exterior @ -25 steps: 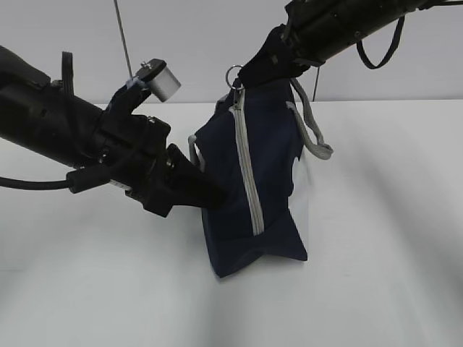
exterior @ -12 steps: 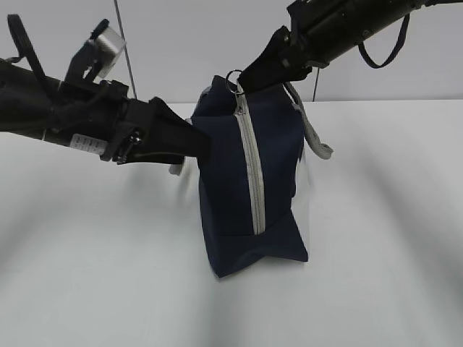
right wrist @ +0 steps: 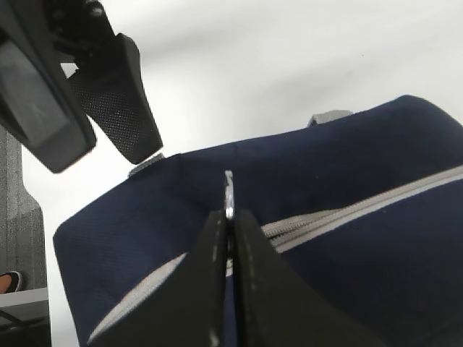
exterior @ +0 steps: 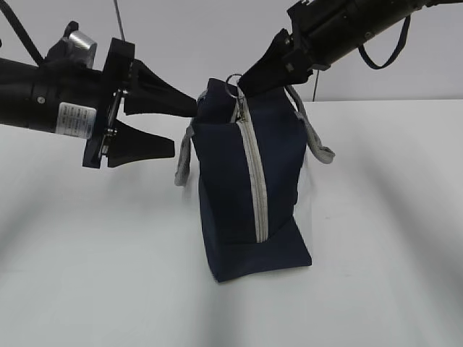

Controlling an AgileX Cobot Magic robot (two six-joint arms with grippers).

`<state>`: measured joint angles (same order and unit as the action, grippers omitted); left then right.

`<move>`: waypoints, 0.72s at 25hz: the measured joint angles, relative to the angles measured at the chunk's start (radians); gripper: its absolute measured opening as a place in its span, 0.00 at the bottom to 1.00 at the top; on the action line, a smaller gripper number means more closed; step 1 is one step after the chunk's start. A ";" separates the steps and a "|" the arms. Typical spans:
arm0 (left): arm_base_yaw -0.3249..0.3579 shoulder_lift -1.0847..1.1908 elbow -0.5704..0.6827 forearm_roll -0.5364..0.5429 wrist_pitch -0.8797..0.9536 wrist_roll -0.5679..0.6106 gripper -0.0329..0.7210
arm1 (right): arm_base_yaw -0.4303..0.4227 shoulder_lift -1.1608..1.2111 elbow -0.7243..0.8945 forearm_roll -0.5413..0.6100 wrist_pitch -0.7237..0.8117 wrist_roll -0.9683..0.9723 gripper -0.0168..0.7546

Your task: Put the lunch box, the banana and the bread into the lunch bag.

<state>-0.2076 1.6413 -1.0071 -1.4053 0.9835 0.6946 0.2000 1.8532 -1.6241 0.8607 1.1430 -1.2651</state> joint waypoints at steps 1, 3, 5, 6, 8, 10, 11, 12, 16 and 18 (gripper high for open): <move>-0.001 0.000 0.000 -0.015 0.000 -0.008 0.73 | 0.000 0.000 0.000 0.000 0.000 -0.002 0.00; -0.007 0.000 0.000 -0.030 0.000 -0.035 0.71 | 0.000 0.000 0.000 0.000 0.000 -0.002 0.00; -0.018 0.000 0.000 -0.030 0.000 -0.066 0.70 | 0.000 0.000 0.000 0.000 0.002 -0.004 0.00; -0.026 0.000 0.000 -0.029 -0.001 -0.080 0.69 | 0.000 0.000 0.000 0.000 0.004 -0.004 0.00; -0.039 0.000 0.000 -0.021 -0.011 -0.103 0.69 | 0.000 0.000 0.000 0.000 0.011 -0.006 0.00; -0.047 0.000 0.000 0.009 -0.030 -0.135 0.69 | 0.000 0.000 0.000 0.000 0.020 -0.006 0.00; -0.051 0.000 0.000 0.026 -0.039 -0.149 0.69 | 0.000 0.000 0.000 0.000 0.021 -0.006 0.00; -0.053 0.000 0.000 0.038 -0.044 -0.157 0.69 | 0.000 0.000 0.000 0.000 0.021 -0.006 0.00; -0.082 0.002 0.000 0.047 -0.065 -0.169 0.69 | 0.000 0.000 0.000 0.000 0.023 -0.006 0.00; -0.109 0.015 0.000 0.047 -0.072 -0.170 0.67 | 0.000 0.000 0.000 0.000 0.023 -0.006 0.00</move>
<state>-0.3161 1.6568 -1.0071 -1.3584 0.9113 0.5250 0.2000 1.8532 -1.6241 0.8607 1.1662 -1.2711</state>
